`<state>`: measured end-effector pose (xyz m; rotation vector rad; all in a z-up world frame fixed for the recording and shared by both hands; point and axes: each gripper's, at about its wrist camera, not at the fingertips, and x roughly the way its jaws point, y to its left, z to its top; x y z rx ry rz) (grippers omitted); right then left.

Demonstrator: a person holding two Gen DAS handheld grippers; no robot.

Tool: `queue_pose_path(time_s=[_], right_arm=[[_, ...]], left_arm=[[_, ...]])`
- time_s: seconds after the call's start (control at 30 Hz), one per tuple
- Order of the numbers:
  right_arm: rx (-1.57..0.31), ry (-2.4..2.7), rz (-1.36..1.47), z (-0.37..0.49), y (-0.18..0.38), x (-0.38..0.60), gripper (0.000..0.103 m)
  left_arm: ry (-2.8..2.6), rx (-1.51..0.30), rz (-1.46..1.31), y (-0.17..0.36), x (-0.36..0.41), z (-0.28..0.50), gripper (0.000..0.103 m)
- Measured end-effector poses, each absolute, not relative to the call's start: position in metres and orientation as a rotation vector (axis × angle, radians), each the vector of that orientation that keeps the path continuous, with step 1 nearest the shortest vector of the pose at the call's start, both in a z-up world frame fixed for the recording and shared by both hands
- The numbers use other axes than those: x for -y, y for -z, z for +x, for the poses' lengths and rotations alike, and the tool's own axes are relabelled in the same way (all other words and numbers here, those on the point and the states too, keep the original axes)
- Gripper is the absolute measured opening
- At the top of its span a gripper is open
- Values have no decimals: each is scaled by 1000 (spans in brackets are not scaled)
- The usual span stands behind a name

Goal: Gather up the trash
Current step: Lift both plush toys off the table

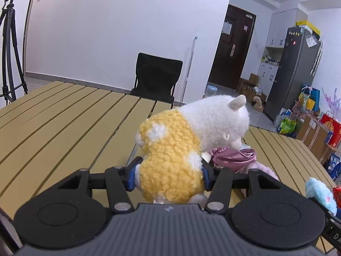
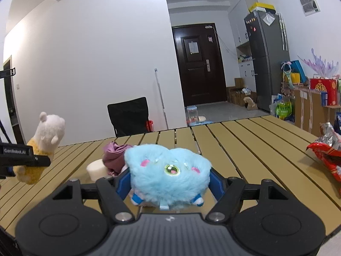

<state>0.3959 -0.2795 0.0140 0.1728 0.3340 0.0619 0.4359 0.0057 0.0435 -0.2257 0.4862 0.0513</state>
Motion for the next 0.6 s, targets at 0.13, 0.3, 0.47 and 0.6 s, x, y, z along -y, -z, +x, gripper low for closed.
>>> queue_pose_path(time_s=[0.13,0.3,0.47,0.6], right_arm=[[-321,-67,177,378,-15,280,72],[-327,-85,196,357,-11,278,72],[-333,-105,198,338,-6,275,71],[-338,-124,195,317,0,273,72]], left_arm=[[-46,-468,-239,-49,-10,419,55],[-43,-457,-247,-50,-12,394,55],[-28,-454,-260,-48,-16,370,55],[-24,-454,-267,-46,-19,353,55]])
